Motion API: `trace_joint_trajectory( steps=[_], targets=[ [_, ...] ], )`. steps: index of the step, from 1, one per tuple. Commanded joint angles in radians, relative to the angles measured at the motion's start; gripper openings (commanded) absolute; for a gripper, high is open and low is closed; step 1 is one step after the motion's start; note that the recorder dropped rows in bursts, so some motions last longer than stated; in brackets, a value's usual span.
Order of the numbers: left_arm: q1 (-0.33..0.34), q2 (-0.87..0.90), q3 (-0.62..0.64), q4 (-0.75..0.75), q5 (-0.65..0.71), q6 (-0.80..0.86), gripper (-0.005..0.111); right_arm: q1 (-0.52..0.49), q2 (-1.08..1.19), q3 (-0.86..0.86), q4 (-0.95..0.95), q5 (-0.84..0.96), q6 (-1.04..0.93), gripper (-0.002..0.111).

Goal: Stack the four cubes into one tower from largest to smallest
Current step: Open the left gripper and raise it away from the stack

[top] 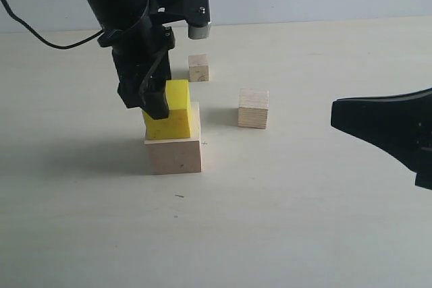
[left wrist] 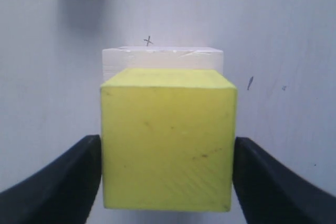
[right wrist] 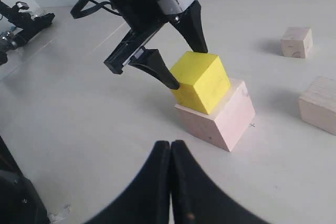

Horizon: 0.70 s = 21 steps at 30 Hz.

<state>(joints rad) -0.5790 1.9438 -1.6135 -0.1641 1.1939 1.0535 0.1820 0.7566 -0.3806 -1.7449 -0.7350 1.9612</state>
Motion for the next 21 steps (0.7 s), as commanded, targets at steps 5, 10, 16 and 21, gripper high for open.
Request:
trace_joint_trajectory(
  steps=[5, 10, 16, 21],
  targets=[
    [-0.005, -0.06, -0.003, 0.0, 0.016, -0.019, 0.068, 0.003, 0.001, -0.007, 0.0, 0.003, -0.005, 0.0],
    [-0.005, -0.12, -0.005, 0.0, 0.027, -0.045, 0.068, 0.003, 0.001, -0.007, 0.0, 0.003, -0.005, 0.0],
    [-0.005, -0.21, -0.005, 0.0, 0.027, -0.11, 0.066, 0.003, 0.001, -0.007, 0.0, 0.007, -0.005, 0.0],
    [-0.005, -0.273, -0.005, 0.0, 0.027, -0.253, 0.02, 0.003, 0.001, -0.007, 0.0, 0.071, -0.007, 0.0]
  ],
)
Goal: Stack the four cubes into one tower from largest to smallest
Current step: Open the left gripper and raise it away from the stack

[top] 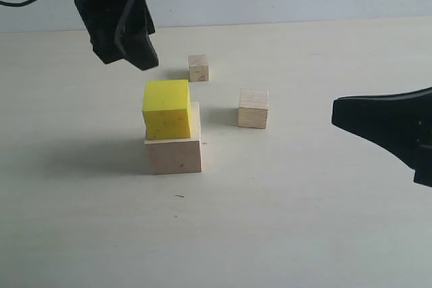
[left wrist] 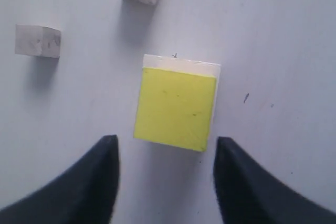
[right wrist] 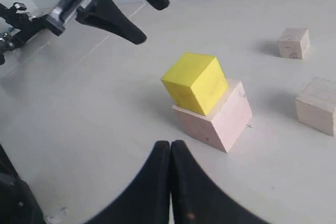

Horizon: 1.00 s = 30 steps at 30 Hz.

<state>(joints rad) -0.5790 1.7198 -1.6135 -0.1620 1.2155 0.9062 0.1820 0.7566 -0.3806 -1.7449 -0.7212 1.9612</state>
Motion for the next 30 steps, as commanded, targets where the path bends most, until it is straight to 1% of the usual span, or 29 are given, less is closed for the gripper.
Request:
trace_joint_trajectory(
  steps=[1, 4, 8, 12, 16, 19, 23, 27, 29, 30],
  targets=[
    [-0.005, -0.057, -0.005, -0.002, 0.006, -0.106, 0.003, 0.003, 0.001, -0.007, 0.0, 0.073, -0.009, 0.0],
    [-0.005, -0.09, -0.005, -0.002, 0.006, -0.114, 0.001, 0.003, 0.001, -0.007, 0.0, 0.108, -0.069, 0.0],
    [0.0, -0.151, -0.005, 0.002, 0.006, -0.216, 0.0, 0.003, 0.017, -0.044, 0.0, 0.154, -0.103, 0.0],
    [0.002, -0.222, -0.005, 0.025, -0.016, -0.349, 0.0, 0.003, 0.082, -0.164, 0.0, 0.171, -0.131, 0.0],
    [0.002, -0.301, 0.004, 0.028, -0.044, -0.417, 0.0, 0.003, 0.193, -0.314, 0.0, 0.164, -0.14, 0.0],
    [0.002, -0.369, 0.042, 0.055, -0.093, -0.435, 0.0, 0.003, 0.295, -0.411, 0.0, 0.132, -0.14, 0.0],
    [0.002, -0.454, 0.12, 0.121, -0.178, -0.524, 0.0, 0.003, 0.445, -0.512, 0.0, 0.109, -0.143, 0.0],
    [0.002, -0.542, 0.228, 0.19, -0.303, -0.631, 0.0, 0.003, 0.587, -0.577, 0.0, 0.066, -0.19, 0.0],
    [0.002, -0.58, 0.275, 0.226, -0.364, -0.68, 0.0, 0.003, 0.663, -0.597, 0.0, 0.016, -0.207, 0.0],
    [0.002, -0.598, 0.295, 0.236, -0.386, -0.686, 0.0, 0.003, 0.691, -0.605, 0.0, 0.009, -0.209, 0.0]
  ],
)
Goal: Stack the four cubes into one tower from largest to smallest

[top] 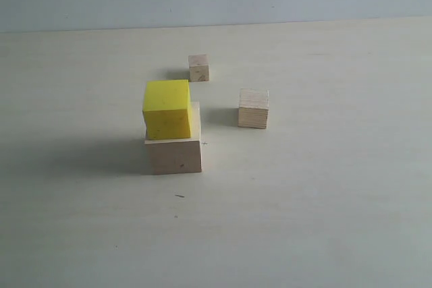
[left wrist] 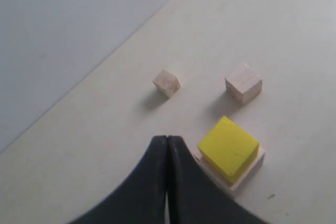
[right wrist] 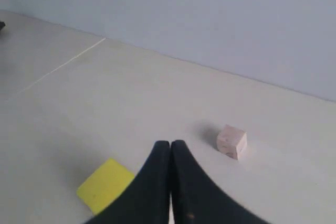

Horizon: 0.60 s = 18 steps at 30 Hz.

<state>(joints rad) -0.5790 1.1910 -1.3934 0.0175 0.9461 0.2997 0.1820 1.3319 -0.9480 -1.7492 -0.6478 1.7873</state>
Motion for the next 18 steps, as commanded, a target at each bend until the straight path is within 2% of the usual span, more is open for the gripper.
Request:
trace_joint_trajectory(
  steps=[1, 5, 7, 10, 13, 18],
  targets=[
    [0.002, -0.087, 0.091, 0.056, -0.128, -0.08, 0.0, 0.003, 0.153, -0.046, 0.005, -0.069, -0.035, 0.0],
    [0.002, -0.136, 0.126, 0.056, -0.132, -0.08, 0.0, 0.003, 0.23, -0.083, 0.028, -0.147, -0.035, 0.0],
    [0.002, -0.152, 0.128, 0.056, -0.127, -0.081, 0.0, 0.003, 0.242, -0.101, 0.205, -0.206, -0.073, 0.0],
    [0.002, -0.168, 0.128, 0.054, -0.13, -0.099, 0.0, 0.003, 0.239, -0.106, 0.596, -0.25, -0.207, 0.0],
    [0.002, -0.18, 0.128, 0.054, -0.125, -0.103, 0.0, 0.003, 0.227, -0.106, 0.886, -0.208, -0.324, 0.0],
    [0.002, -0.21, 0.128, 0.054, -0.088, -0.117, 0.0, 0.003, 0.178, -0.106, 1.111, -0.015, -0.498, 0.0]
  ],
)
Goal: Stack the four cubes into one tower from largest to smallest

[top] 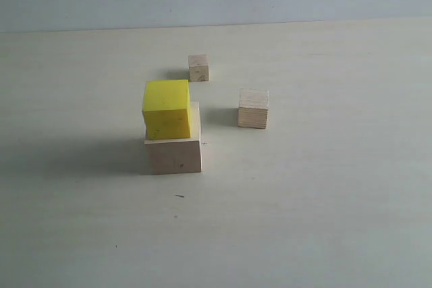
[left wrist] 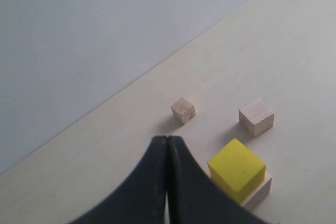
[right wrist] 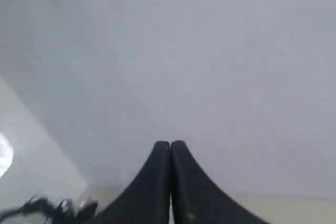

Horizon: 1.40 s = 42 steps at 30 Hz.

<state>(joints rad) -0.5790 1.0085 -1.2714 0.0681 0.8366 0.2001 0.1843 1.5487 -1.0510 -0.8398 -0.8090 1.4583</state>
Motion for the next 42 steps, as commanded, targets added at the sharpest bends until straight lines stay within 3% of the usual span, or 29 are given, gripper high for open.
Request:
trace_joint_trajectory(
  steps=[1, 5, 8, 12, 15, 17, 19, 22, 29, 31, 34, 37, 42],
  targets=[
    [0.002, -0.035, 0.006, 0.004, 0.028, -0.02, 0.0, 0.001, -0.053, -0.003, 0.234, 0.171, -0.238, 0.0],
    [0.002, -0.059, 0.006, 0.004, 0.028, -0.021, 0.0, -0.001, -0.107, -0.003, 0.325, 0.18, -0.516, 0.0],
    [0.002, -0.066, 0.006, 0.004, 0.023, -0.021, 0.0, -0.001, -0.141, -0.003, 0.28, 0.182, -0.778, 0.0],
    [0.002, -0.066, 0.006, 0.004, 0.004, -0.021, 0.0, 0.001, -0.153, -0.003, -0.05, 0.263, -0.947, 0.0],
    [0.002, -0.066, 0.018, 0.004, -0.044, -0.024, 0.0, 0.001, -0.147, -0.003, -0.416, 0.325, -0.913, 0.0],
    [0.002, -0.066, 0.033, 0.004, -0.07, -0.033, 0.0, 0.001, -0.147, -0.003, -0.467, 0.414, -0.838, 0.0],
    [0.002, -0.066, 0.057, 0.004, -0.097, -0.054, 0.0, 0.001, -0.158, -0.011, -0.345, 0.519, -0.829, 0.0],
    [0.002, -0.066, 0.095, 0.001, -0.116, -0.081, 0.0, -0.013, -0.169, -0.061, 0.102, 0.64, -0.829, 0.0],
    [0.002, -0.066, 0.167, -0.001, -0.149, -0.137, 0.0, -0.05, -0.215, -0.083, 1.375, 0.579, -0.722, 0.0],
    [0.002, -0.066, 0.181, -0.001, -0.174, -0.153, 0.0, -0.05, -0.217, -0.083, 1.591, 0.517, -0.722, 0.0],
    [0.002, -0.066, 0.195, -0.003, -0.212, -0.157, 0.0, -0.05, -0.217, -0.083, 1.571, 0.362, -0.789, 0.0],
    [0.002, -0.066, 0.197, -0.003, -0.25, -0.157, 0.0, -0.06, -0.213, -0.083, 1.405, 0.261, -1.102, 0.0],
    [0.002, -0.066, 0.197, 0.001, -0.302, -0.153, 0.0, -0.06, -0.192, -0.085, 0.84, 0.208, -1.458, 0.0]
  ],
)
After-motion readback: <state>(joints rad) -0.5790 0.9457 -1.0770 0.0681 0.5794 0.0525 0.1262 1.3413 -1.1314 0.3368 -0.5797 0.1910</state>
